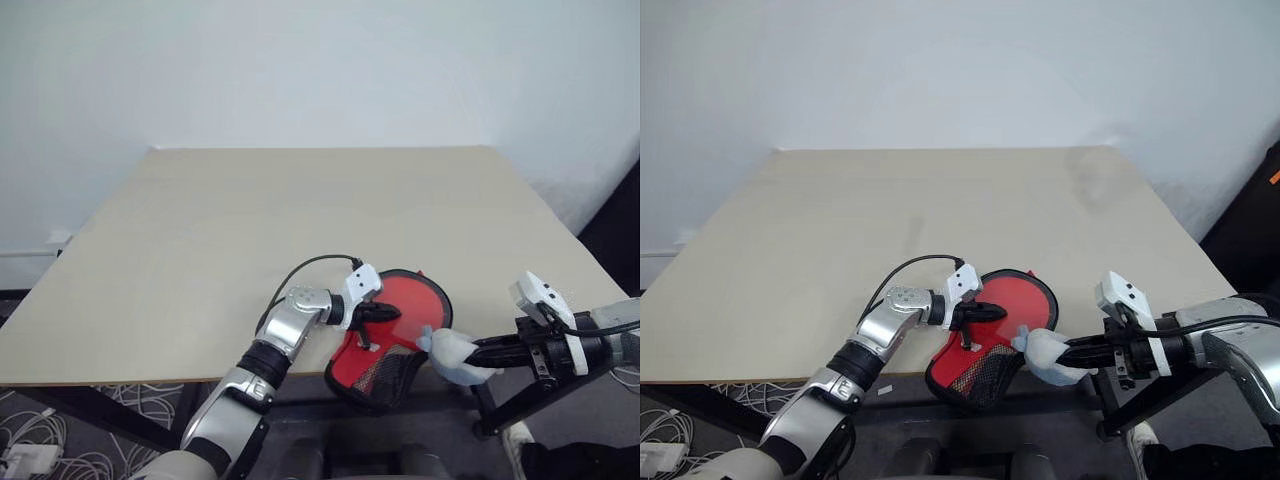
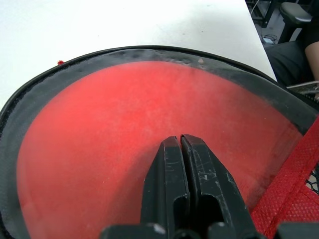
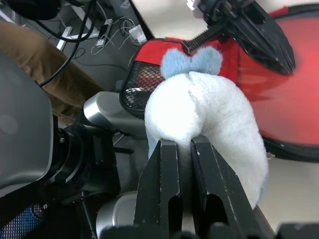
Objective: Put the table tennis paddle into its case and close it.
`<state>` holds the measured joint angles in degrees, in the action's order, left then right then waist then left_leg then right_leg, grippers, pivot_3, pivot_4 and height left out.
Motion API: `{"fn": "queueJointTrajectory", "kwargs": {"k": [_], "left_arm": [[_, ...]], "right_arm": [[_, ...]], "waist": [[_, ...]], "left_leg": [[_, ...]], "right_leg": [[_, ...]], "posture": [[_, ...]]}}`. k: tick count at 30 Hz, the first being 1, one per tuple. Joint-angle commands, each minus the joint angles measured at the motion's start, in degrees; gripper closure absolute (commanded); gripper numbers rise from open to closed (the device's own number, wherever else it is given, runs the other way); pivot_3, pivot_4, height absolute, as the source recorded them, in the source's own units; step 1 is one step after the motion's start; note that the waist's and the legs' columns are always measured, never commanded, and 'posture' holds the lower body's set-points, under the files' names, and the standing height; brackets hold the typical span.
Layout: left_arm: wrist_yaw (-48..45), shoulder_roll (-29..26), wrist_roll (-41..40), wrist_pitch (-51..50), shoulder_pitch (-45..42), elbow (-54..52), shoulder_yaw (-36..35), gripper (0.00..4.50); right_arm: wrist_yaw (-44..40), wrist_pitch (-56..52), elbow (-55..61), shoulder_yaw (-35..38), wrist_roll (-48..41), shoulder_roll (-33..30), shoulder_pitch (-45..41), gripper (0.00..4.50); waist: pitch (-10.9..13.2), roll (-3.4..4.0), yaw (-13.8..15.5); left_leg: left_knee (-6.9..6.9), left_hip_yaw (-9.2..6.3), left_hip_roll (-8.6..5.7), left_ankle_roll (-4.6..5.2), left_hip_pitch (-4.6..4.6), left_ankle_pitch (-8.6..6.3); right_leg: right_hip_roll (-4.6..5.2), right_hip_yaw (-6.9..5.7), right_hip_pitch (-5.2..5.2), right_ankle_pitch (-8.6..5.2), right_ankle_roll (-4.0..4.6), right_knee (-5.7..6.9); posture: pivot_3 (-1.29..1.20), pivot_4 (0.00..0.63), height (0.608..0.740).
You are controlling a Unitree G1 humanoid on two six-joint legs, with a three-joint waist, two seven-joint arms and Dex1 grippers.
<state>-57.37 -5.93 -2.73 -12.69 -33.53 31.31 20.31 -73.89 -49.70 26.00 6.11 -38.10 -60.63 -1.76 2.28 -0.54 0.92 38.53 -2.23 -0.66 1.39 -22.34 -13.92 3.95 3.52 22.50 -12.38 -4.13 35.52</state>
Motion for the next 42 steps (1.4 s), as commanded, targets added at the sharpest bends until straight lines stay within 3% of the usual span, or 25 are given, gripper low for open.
{"fn": "queueJointTrajectory", "kwargs": {"k": [1, 13, 27, 33, 42], "left_arm": [[-0.1, -0.1, 2.1, -0.8, -0.1, 3.3, 1.8, 4.5], [-0.5, -0.5, 1.9, -0.8, -1.6, 4.4, 1.2, 4.5], [-1.3, -0.6, 1.6, -0.9, -1.7, 3.9, 1.1, 4.5], [-1.0, -0.2, 1.5, -0.7, -1.9, 4.0, 1.1, 4.5], [-1.1, 0.5, 1.4, -0.7, -1.8, 4.1, 1.4, 4.5]], "right_arm": [[-1.2, 1.8, 3.4, 0.9, -0.8, -1.6, 2.3, 4.46], [-0.2, 4.0, 13.0, -0.1, -2.2, -2.1, 11.8, 4.46], [2.2, 11.5, 18.0, -4.3, 4.3, -3.6, 21.5, 4.46], [4.5, 12.9, 18.0, -6.3, 6.7, -2.5, 20.7, 4.46], [7.4, 11.7, 9.3, -5.6, 7.4, -1.2, 12.8, 4.46]], "waist": [[0.0, -0.01, 0.0], [0.0, -0.04, 0.0], [0.0, -0.01, 0.0], [0.0, -0.01, 0.0], [0.0, -0.02, 0.0]], "left_leg": [[0.0, 0.0, 0.0, 0.0, -0.03, 0.0], [0.04, -0.07, 0.01, 0.0, -0.15, -0.01], [-0.02, -0.06, 0.1, 0.31, -0.26, -0.23], [-0.02, -0.03, 0.1, 0.49, -0.28, -0.35], [0.07, 0.0, 0.12, 0.39, -0.24, -0.42]], "right_leg": [[0.0, -0.01, 0.02, 0.0, -0.01, 0.0], [0.09, -0.18, 0.03, -0.03, -0.05, -0.03], [0.08, -0.31, -0.09, -0.02, -0.09, -0.58], [0.08, -0.3, -0.11, -0.11, -0.22, -0.67], [0.09, -0.29, -0.15, -0.1, -0.23, -0.65]], "posture": [[0.0, 0.0, 0.74], [0.0, 0.0, 0.74], [0.0, 0.0, 0.74], [0.0, 0.0, 0.74], [0.0, 0.0, 0.74]]}}
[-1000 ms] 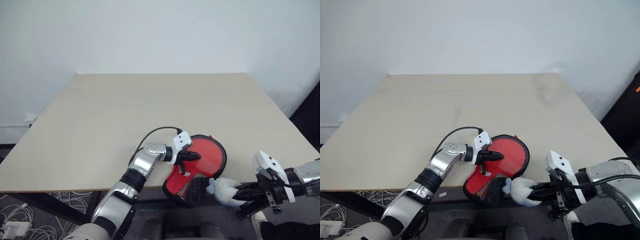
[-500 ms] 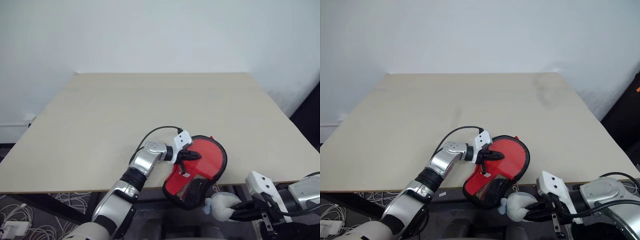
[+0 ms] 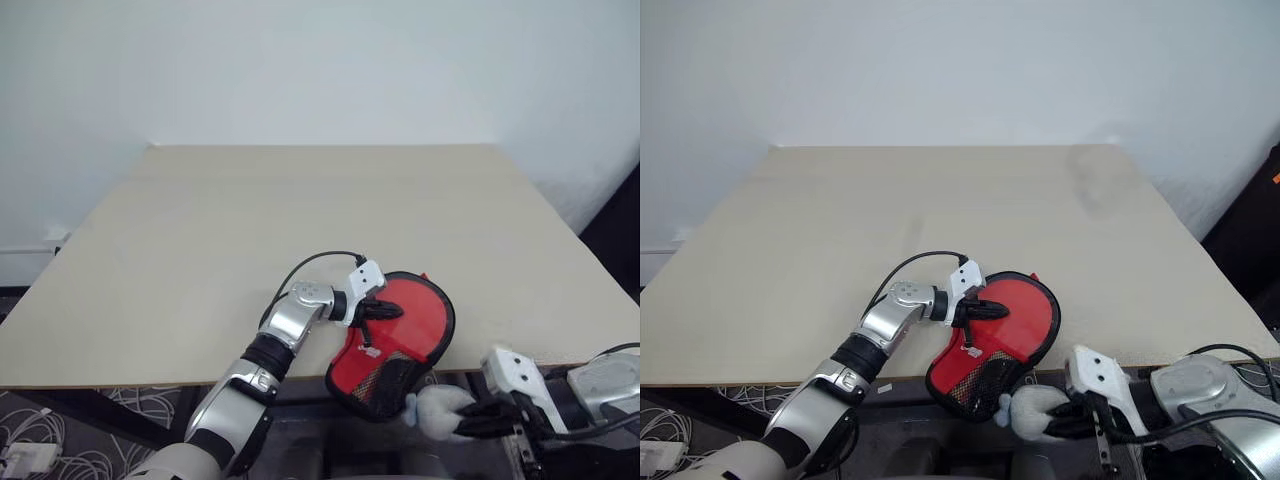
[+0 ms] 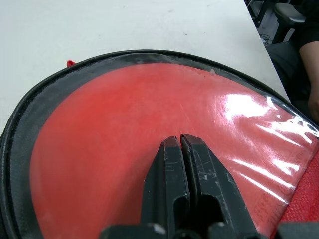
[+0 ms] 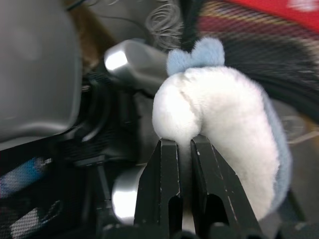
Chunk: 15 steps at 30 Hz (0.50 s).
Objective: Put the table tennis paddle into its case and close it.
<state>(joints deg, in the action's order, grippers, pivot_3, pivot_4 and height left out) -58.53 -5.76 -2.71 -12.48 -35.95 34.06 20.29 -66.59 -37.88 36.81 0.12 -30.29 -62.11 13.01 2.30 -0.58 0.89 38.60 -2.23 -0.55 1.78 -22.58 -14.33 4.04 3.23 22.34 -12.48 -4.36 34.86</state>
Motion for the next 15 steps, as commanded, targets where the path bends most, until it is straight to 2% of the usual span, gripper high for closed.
{"fn": "queueJointTrajectory", "kwargs": {"k": [1, 10, 15], "left_arm": [[-0.1, 0.4, 1.3, -0.9, 0.7, 1.2, 1.4, 4.5], [-1.1, 0.2, 1.2, -1.3, 0.9, 0.8, 1.6, 4.5], [-1.2, 0.4, 1.2, -1.3, 0.9, 0.6, 1.7, 4.5]], "right_arm": [[0.1, -0.1, -2.4, 0.6, -0.5, 0.4, -3.0, 4.46], [-2.6, -1.3, -7.4, 0.2, -3.3, 0.7, -12.0, 4.46], [-3.5, -5.2, -1.2, -2.0, -9.1, 1.8, -13.8, 4.46]], "waist": [[0.0, 0.02, 0.0], [-0.1, 0.1, 0.0], [-0.1, 0.2, 0.0]], "left_leg": [[0.0, 0.0, 0.0, 0.0, 0.0, 0.0], [0.0, 0.02, 0.0, 0.14, 0.0, 0.08], [-0.03, -0.01, 0.02, 0.24, -0.02, 0.13]], "right_leg": [[0.0, 0.0, 0.01, 0.0, 0.0, 0.0], [-0.02, 0.02, 0.02, 0.01, 0.0, 0.02], [-0.03, -0.02, 0.03, 0.0, 0.01, 0.01]], "posture": [[0.0, 0.0, 0.74], [0.0, 0.0, 0.74], [0.0, 0.0, 0.74]]}}
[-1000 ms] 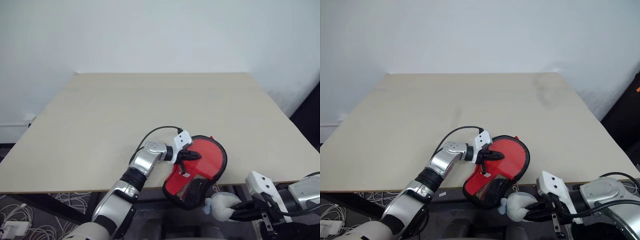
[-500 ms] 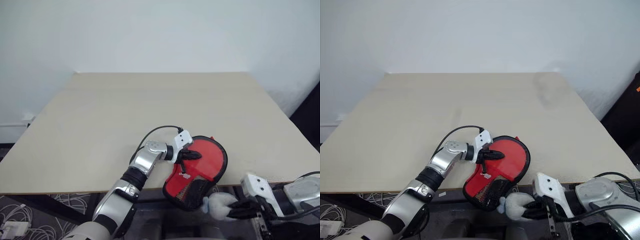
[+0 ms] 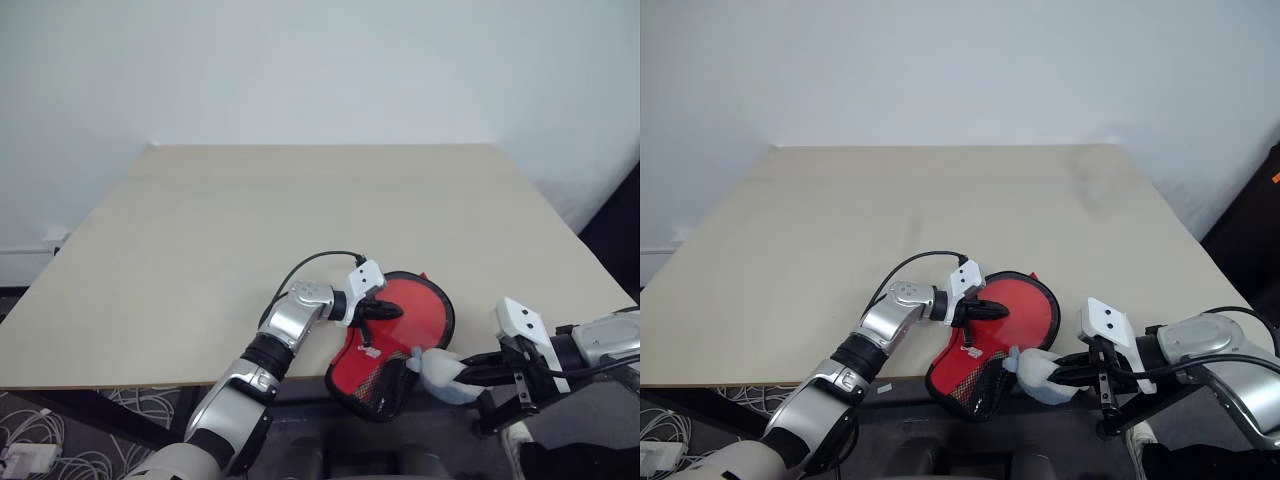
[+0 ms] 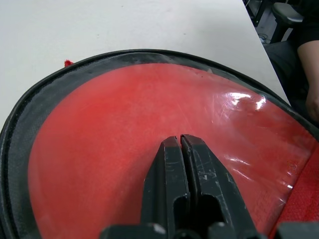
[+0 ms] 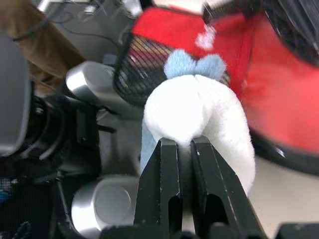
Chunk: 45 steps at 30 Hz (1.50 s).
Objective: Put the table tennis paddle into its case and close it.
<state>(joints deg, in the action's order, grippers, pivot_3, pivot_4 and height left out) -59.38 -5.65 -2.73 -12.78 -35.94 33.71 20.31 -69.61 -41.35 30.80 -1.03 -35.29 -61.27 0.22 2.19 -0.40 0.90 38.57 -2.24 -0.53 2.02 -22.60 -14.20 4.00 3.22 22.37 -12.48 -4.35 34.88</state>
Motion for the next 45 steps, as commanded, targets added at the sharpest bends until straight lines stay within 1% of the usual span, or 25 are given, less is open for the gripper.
{"fn": "queueJointTrajectory", "kwargs": {"k": [1, 6, 13, 17, 23, 27, 31, 34, 35, 37, 39, 40, 41, 44, 45], "left_arm": [[-0.3, 0.4, 1.2, -1.0, 0.9, 1.0, 1.7, 4.5], [-0.1, 0.7, 1.3, -1.1, 0.8, 1.2, 1.6, 4.5], [0.0, 0.6, 1.3, -1.3, 1.1, 0.9, 1.6, 4.5], [0.0, 0.3, 1.3, -1.7, 1.5, 0.2, 1.7, 4.5], [0.1, 0.0, 1.3, -2.0, 1.5, -0.2, 1.6, 4.5], [0.5, 0.3, 1.3, -2.0, 0.7, 0.5, 1.3, 4.5], [0.3, 0.3, 1.5, -1.7, 0.6, 0.9, 1.5, 4.5], [0.1, -0.1, 1.8, -1.1, 1.0, 0.7, 1.8, 4.5], [0.0, -0.3, 1.7, -0.8, 1.3, 0.2, 1.7, 4.33], [0.1, -0.5, 1.5, -0.6, 1.2, -0.1, 1.4, 3.95], [0.1, -1.4, 1.0, -0.5, 1.3, -2.6, 0.6, 3.25], [0.5, -1.8, 0.7, -0.5, 1.3, -3.9, -0.1, 2.92], [1.1, -1.9, 0.3, -0.6, 1.1, -5.0, -0.8, 2.63], [3.5, -3.2, -1.6, -2.0, -0.2, -9.3, -4.4, 1.49], [4.4, -4.0, -2.1, -2.5, -0.6, -10.8, -5.8, 1.18]], "right_arm": [[0.2, -2.4, 6.6, -2.0, -4.2, 1.4, -1.0, 4.46], [1.8, -3.0, 12.0, -7.7, -2.3, 1.8, 1.0, 4.46], [4.0, -2.7, 14.5, -13.3, -0.6, 2.8, 1.4, 4.46], [4.5, -3.3, 16.1, -13.3, -2.3, 3.0, 1.3, 4.46], [4.9, -4.9, 23.8, -12.8, -9.1, 2.5, 3.8, 4.46], [8.0, -6.5, 23.5, -13.9, -9.6, 4.5, 2.5, 4.46], [9.9, -8.3, 21.0, -13.9, -9.8, 6.4, 0.1, 3.35], [9.6, -9.1, 18.3, -11.7, -11.7, 6.7, -2.7, 2.26], [9.4, -9.5, 16.6, -10.4, -12.8, 6.8, -4.4, 1.88], [8.6, -9.7, 13.7, -8.7, -14.2, 6.7, -7.0, 1.2], [9.7, -11.0, 9.1, -5.8, -16.9, 8.1, -10.4, 0.44], [10.2, -11.4, 7.0, -4.6, -17.5, 8.6, -11.9, 0.16], [10.7, -11.5, 4.8, -3.7, -17.4, 9.2, -13.2, 0.0], [12.8, -10.9, -2.5, -2.4, -14.6, 10.8, -17.6, 0.0], [13.2, -10.5, -4.8, -2.4, -13.4, 11.1, -18.9, 0.0]], "waist": [[0.0, 0.01, 0.0], [0.0, 0.01, 0.0], [0.0, 0.0, 0.0], [0.0, 0.0, 0.0], [0.0, -0.02, 0.0], [0.0, -0.13, 0.0], [-0.1, -0.13, 0.0], [-0.1, -0.16, 0.0], [0.0, -0.16, -0.1], [-0.1, -0.14, -0.1], [0.0, -0.16, -0.1], [0.0, -0.17, -0.1], [0.0, -0.15, -0.1], [0.0, -0.16, -0.1], [0.1, -0.15, -0.2]], "left_leg": [[-0.01, 0.0, 0.0, 0.01, -0.01, 0.0], [0.02, 0.02, -0.01, 0.01, -0.01, -0.01], [0.02, 0.02, 0.0, -0.08, 0.0, -0.06], [0.03, 0.02, 0.0, -0.06, 0.0, -0.06], [0.0, 0.0, 0.04, 0.0, -0.01, -0.04], [0.02, 0.01, 0.04, -0.02, 0.0, -0.05], [0.03, -0.01, 0.06, -0.08, 0.01, -0.08], [0.07, 0.02, 0.05, -0.05, 0.02, -0.07], [0.08, 0.01, 0.05, -0.06, 0.02, -0.08], [0.1, 0.05, 0.06, -0.08, 0.04, -0.09], [0.1, 0.04, 0.1, -0.2, 0.05, -0.15], [0.1, 0.03, 0.12, -0.2, 0.05, -0.15], [0.1, 0.03, 0.13, -0.19, 0.04, -0.15], [0.06, 0.08, 0.15, 0.03, -0.03, -0.02], [0.06, 0.1, 0.17, 0.03, -0.07, -0.02]], "right_leg": [[0.0, 0.01, 0.0, 0.0, 0.0, -0.01], [0.02, 0.02, 0.0, 0.0, -0.01, 0.0], [0.02, 0.02, 0.0, 0.0, -0.01, 0.0], [0.02, 0.02, 0.0, 0.0, 0.0, 0.0], [0.0, 0.0, 0.01, 0.0, 0.0, -0.01], [0.0, 0.0, 0.0, 0.0, 0.0, -0.01], [0.0, -0.02, 0.0, 0.0, 0.0, 0.0], [0.02, 0.0, -0.02, 0.01, -0.01, 0.01], [0.02, 0.0, -0.02, 0.01, 0.0, 0.01], [0.04, 0.0, -0.02, 0.03, -0.01, 0.02], [0.02, -0.01, -0.01, 0.04, -0.01, 0.04], [0.01, -0.04, -0.01, 0.05, 0.01, 0.04], [0.0, -0.04, 0.01, 0.07, 0.03, 0.06], [-0.04, 0.0, 0.06, 0.1, 0.08, 0.1], [-0.06, 0.03, 0.08, 0.11, 0.09, 0.12]], "posture": [[0.0, 0.0, 0.74], [0.0, 0.0, 0.74], [0.0, 0.0, 0.74], [0.0, 0.0, 0.74], [0.0, 0.0, 0.74], [0.0, 0.0, 0.74], [0.0, 0.0, 0.74], [0.0, 0.0, 0.74], [0.0, 0.0, 0.74], [0.0, 0.0, 0.74], [0.0, 0.0, 0.74], [0.0, 0.0, 0.74], [0.0, 0.0, 0.74], [0.0, 0.0, 0.74], [0.0, 0.0, 0.74]]}}
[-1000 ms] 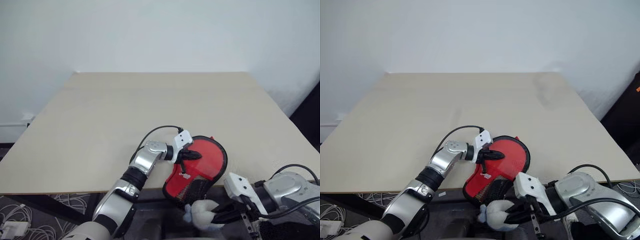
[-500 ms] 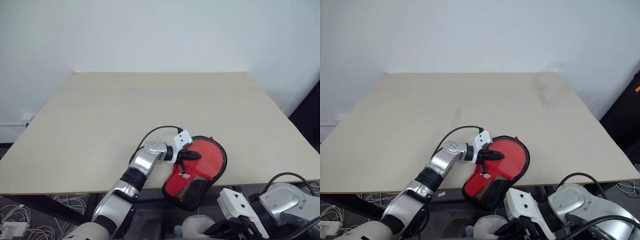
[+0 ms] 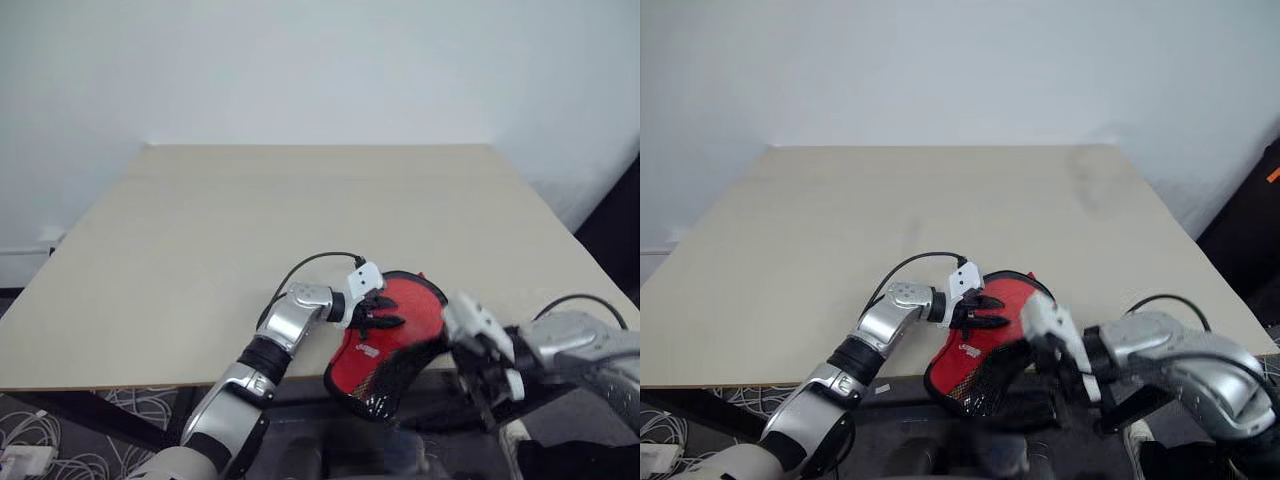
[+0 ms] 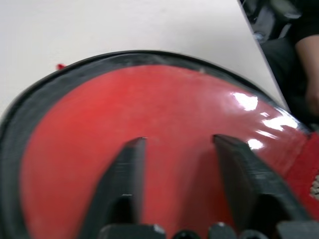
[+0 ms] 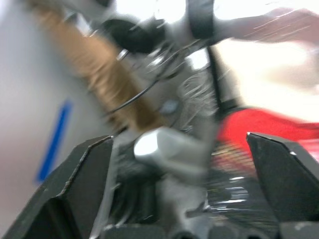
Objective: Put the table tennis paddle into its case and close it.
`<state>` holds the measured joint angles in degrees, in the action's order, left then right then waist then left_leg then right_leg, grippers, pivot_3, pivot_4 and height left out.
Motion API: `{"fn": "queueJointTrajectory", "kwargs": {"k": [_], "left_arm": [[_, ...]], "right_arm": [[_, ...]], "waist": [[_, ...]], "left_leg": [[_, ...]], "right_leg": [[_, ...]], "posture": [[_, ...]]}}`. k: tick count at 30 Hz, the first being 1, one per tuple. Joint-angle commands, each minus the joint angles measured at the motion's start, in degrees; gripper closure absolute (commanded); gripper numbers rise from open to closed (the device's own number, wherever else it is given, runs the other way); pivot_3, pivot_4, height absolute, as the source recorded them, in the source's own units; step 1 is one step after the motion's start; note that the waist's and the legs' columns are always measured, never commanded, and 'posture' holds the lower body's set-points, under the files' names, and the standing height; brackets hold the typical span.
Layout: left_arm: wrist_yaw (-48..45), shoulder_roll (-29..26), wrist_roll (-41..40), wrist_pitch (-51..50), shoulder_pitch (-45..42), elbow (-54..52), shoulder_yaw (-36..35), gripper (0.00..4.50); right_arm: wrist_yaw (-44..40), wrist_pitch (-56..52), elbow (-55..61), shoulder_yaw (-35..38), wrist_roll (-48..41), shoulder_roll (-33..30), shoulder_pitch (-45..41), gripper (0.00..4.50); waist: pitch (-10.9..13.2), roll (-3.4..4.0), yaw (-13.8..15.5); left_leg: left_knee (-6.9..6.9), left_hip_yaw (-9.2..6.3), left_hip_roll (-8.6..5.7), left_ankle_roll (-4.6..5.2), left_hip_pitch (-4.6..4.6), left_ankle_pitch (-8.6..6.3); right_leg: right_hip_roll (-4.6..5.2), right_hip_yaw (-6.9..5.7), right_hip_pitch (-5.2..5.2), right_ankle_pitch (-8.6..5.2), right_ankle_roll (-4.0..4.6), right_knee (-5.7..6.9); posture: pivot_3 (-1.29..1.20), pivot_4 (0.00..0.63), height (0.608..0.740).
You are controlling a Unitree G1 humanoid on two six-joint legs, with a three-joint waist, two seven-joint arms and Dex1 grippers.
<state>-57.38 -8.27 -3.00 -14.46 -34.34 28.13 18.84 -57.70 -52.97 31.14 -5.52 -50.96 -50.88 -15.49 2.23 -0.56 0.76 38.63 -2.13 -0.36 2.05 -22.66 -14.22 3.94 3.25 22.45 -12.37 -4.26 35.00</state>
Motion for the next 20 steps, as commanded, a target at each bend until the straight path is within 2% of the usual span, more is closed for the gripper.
{"fn": "queueJointTrajectory", "kwargs": {"k": [1, 3, 4, 8, 12, 15, 20], "left_arm": [[3.1, -2.1, -2.3, -1.2, -2.3, -6.4, -5.3, 0.81], [3.7, -3.7, -2.8, -2.3, -2.0, -9.5, -6.8, 0.1], [3.7, -4.8, -3.2, -3.0, -1.5, -11.6, -7.4, 0.02], [4.5, -9.0, -4.9, -5.8, 1.4, -19.5, -10.0, 0.02], [7.7, -14.2, -7.7, -10.5, 7.6, -27.8, -16.5, 0.02], [13.3, -15.0, -9.1, -12.7, 12.4, -30.1, -21.8, 0.02], [23.1, -14.3, -8.8, -14.6, 20.7, -34.1, -28.6, 0.02]], "right_arm": [[1.4, 1.6, -6.9, 2.1, 3.3, 0.8, -4.0, 0.0], [1.3, 2.8, -10.3, 1.7, 5.8, 0.9, -5.3, 0.0], [1.3, 3.5, -11.9, 1.4, 7.1, 1.0, -5.9, 0.0], [0.7, 7.3, -18.3, 0.5, 12.3, 1.7, -7.2, 0.0], [5.8, 10.2, -27.4, -0.4, 19.6, 5.3, -11.5, 0.0], [10.4, 10.5, -33.1, 1.6, 22.1, 8.7, -14.5, 0.0], [12.5, 11.2, -37.7, 2.5, 24.6, 11.5, -16.5, 0.0]], "waist": [[0.0, 0.02, 0.0], [0.0, 0.03, 0.0], [0.0, 0.04, 0.0], [0.0, 0.05, 0.0], [0.0, 0.08, -1.1], [0.1, 0.14, -1.1], [0.1, 0.16, -0.9]], "left_leg": [[-0.01, 0.02, 0.0, 0.01, -0.03, 0.0], [-0.06, 0.04, 0.0, 0.01, -0.04, 0.01], [-0.09, 0.05, -0.01, 0.01, -0.04, 0.01], [-0.15, 0.09, -0.06, 0.02, -0.06, 0.01], [-0.24, 0.23, -0.01, 0.01, 0.04, 0.01], [-0.26, 0.23, 0.04, 0.0, 0.12, 0.05], [-0.26, 0.19, 0.01, 0.0, 0.11, 0.06]], "right_leg": [[-0.02, 0.03, 0.04, 0.06, -0.07, 0.02], [-0.02, 0.04, 0.05, 0.07, -0.09, 0.02], [-0.02, 0.04, 0.06, 0.07, -0.09, 0.01], [0.0, 0.07, 0.04, 0.09, -0.11, -0.06], [-0.04, 0.24, 0.08, 0.09, -0.1, -0.02], [-0.12, 0.28, 0.1, 0.12, -0.05, 0.08], [-0.11, 0.28, 0.09, 0.13, -0.05, 0.09]], "posture": [[0.0, 0.0, 0.74], [0.0, 0.0, 0.74], [0.0, 0.0, 0.74], [0.0, 0.0, 0.74], [0.0, 0.0, 0.74], [0.0, 0.0, 0.74], [0.0, 0.0, 0.74]]}}
